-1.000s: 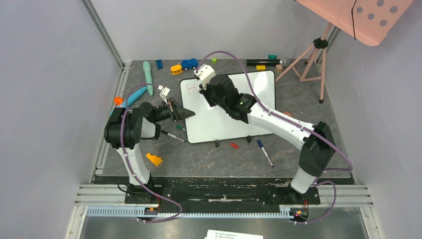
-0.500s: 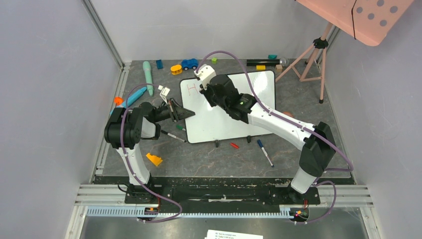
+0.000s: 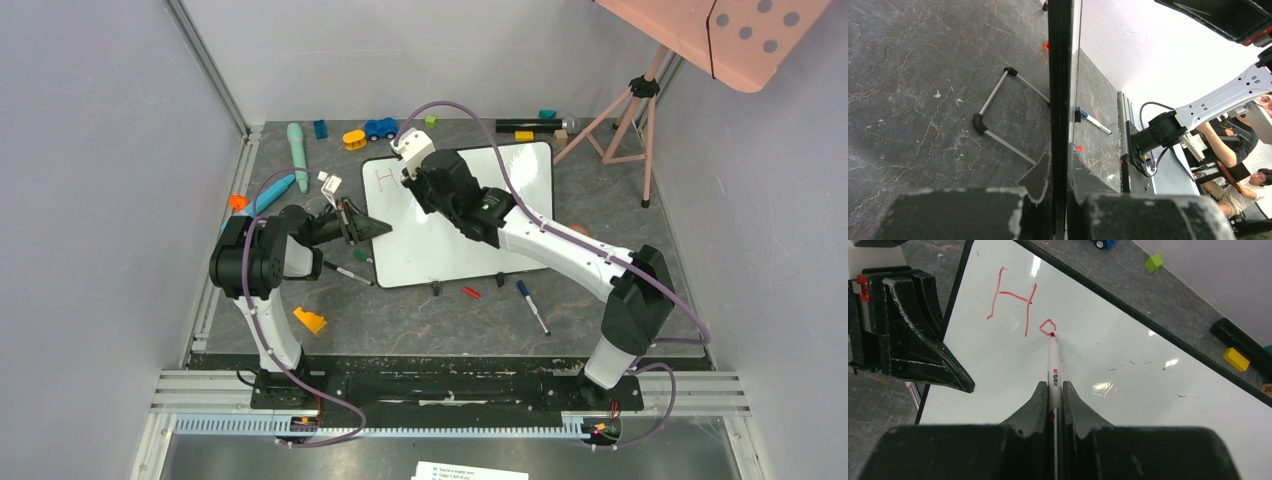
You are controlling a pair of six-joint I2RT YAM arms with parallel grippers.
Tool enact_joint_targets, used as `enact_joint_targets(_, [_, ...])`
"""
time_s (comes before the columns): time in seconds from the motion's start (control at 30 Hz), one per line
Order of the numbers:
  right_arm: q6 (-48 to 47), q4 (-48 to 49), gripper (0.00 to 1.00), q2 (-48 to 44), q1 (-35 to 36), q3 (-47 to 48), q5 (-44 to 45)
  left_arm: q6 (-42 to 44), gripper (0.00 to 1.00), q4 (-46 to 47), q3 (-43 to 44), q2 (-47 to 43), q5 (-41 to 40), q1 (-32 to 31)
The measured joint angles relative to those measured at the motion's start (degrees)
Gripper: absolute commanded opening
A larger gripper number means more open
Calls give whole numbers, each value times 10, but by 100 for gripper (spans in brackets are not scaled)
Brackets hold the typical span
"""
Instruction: Write a sentence on the whiteboard
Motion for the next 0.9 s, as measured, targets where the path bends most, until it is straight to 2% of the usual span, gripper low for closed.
enact_joint_targets(0.37, [-6, -7, 0, 1, -1, 10, 17, 0, 2, 0, 0, 0, 0, 0])
enact_joint_targets(0.9, [-4, -12, 0, -9, -2, -9, -3, 0, 2, 0, 0, 0, 0, 0])
